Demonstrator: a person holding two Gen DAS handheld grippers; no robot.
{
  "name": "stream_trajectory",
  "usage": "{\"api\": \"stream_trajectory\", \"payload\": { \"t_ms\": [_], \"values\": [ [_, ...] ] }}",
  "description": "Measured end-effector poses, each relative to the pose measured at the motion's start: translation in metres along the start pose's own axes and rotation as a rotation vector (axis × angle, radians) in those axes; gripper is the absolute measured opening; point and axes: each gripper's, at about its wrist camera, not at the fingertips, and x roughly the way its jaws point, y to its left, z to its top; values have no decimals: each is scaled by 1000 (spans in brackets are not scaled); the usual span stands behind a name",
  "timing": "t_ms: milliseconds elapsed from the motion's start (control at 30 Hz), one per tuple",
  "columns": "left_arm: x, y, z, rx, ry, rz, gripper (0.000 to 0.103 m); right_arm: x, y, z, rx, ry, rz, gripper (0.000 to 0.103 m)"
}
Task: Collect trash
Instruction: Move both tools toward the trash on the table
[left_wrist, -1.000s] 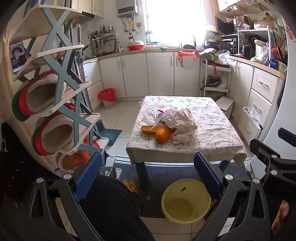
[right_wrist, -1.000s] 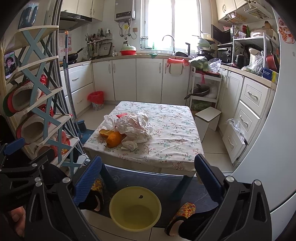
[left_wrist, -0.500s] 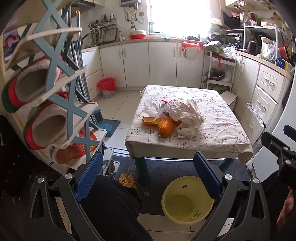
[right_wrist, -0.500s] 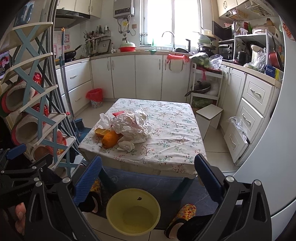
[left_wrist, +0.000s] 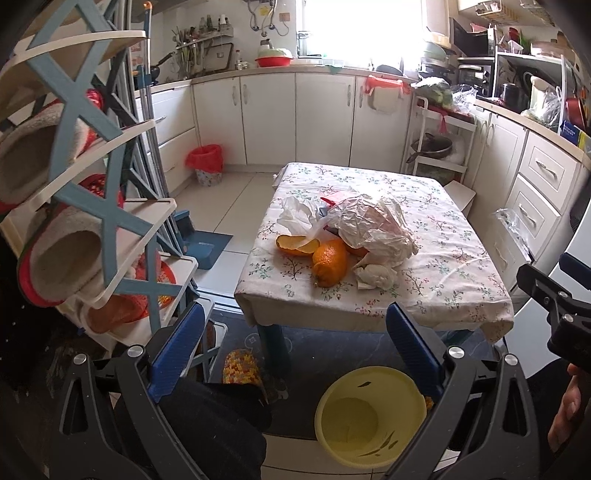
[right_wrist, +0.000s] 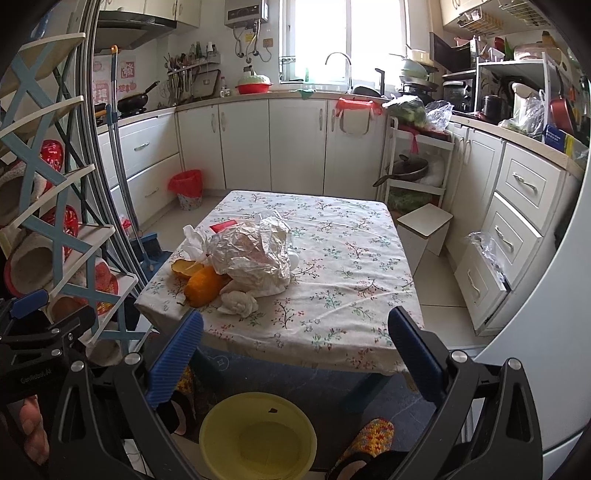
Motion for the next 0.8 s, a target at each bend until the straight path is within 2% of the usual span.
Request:
{"api": "stream_trajectory", "payload": {
  "t_ms": [533,800],
  "values": [
    [52,-13,15,32,43,6,95,62,1,2,-4,78,51,96],
    [96,-8,23,17,90,-2,95,107,5,0,6,160,138,96]
  ]
}}
